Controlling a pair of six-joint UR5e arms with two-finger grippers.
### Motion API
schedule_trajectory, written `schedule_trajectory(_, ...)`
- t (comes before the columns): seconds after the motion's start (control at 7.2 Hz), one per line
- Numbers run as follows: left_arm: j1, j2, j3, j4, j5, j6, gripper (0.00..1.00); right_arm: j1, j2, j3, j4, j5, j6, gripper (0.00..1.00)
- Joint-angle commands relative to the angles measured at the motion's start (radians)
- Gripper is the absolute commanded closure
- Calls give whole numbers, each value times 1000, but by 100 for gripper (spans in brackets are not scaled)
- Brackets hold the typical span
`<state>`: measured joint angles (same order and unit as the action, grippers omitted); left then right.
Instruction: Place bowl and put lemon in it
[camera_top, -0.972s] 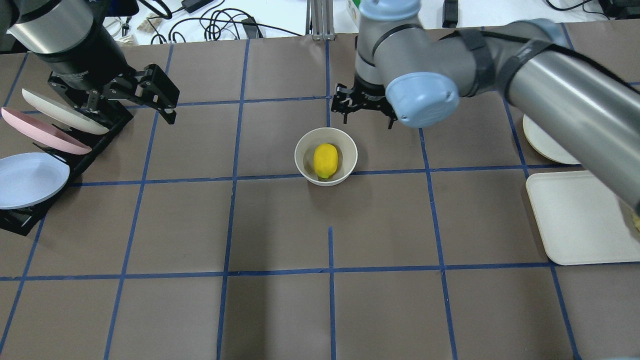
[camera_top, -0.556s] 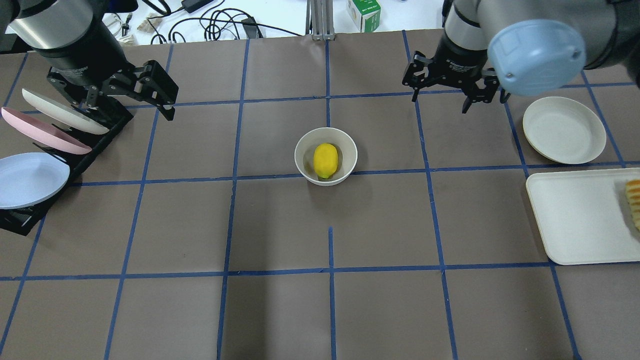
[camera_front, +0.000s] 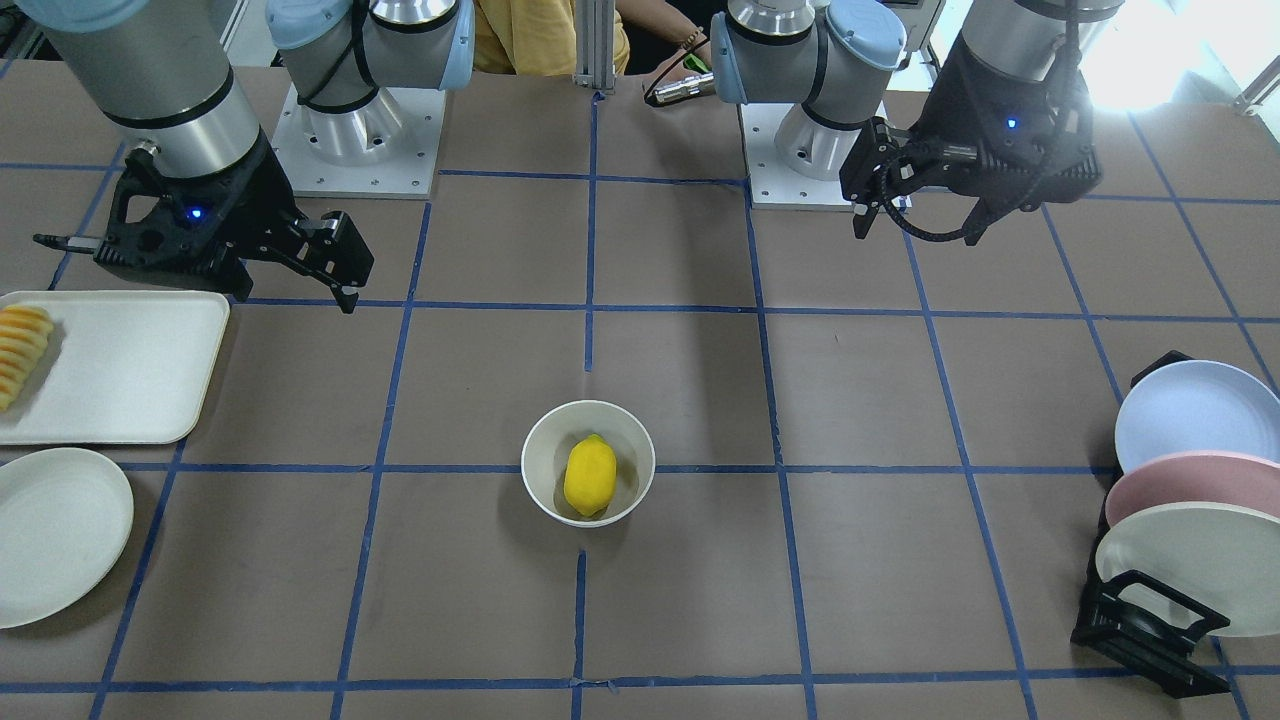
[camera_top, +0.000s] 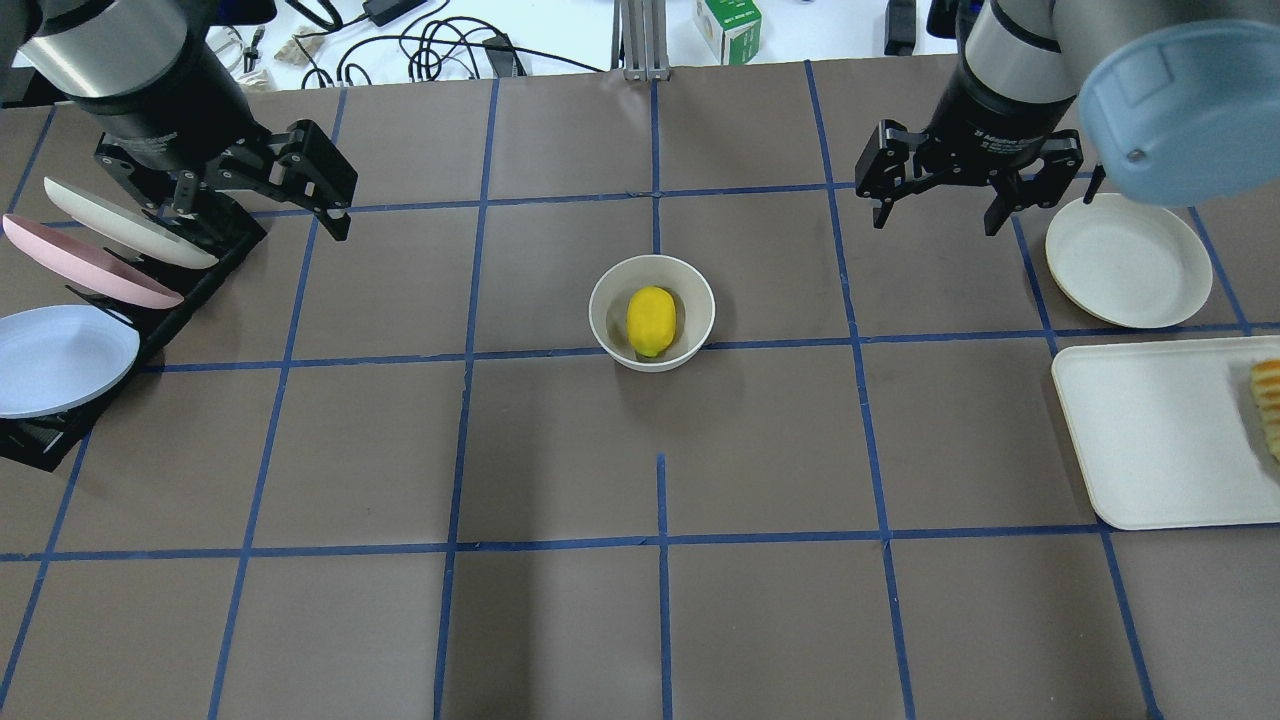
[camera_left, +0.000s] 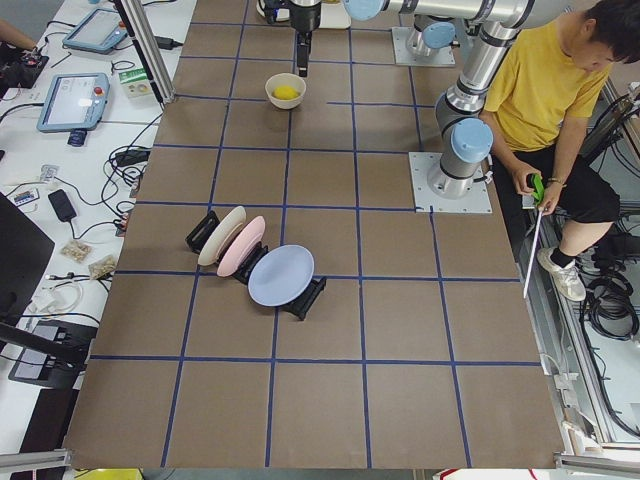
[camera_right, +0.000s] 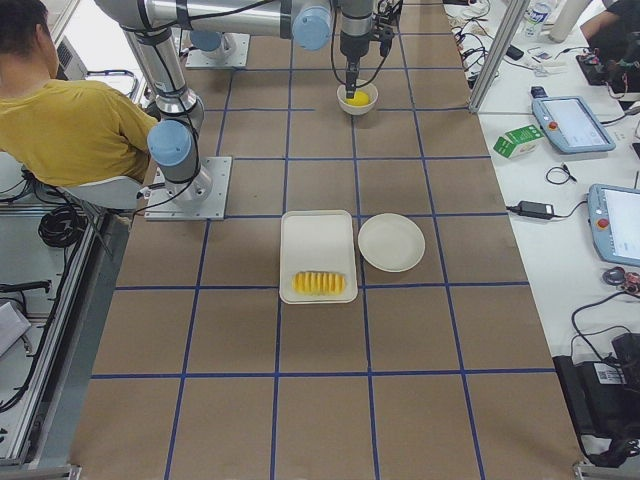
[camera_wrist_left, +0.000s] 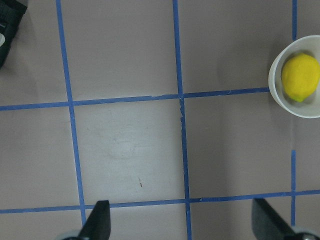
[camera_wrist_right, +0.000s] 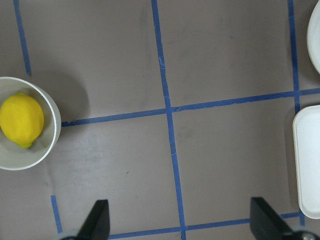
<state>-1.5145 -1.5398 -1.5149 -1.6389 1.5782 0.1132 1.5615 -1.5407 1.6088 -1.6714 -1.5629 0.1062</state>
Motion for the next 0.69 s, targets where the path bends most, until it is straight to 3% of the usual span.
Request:
schedule_trajectory(0.0,-7,-14,-1,-9,-1,-4,0,-1,-30,-3,24,1,-17,0)
schedule_trajectory(0.56,-9,-16,-4,-18,-4,-17,0,0,-32,0,29,3,-17,0)
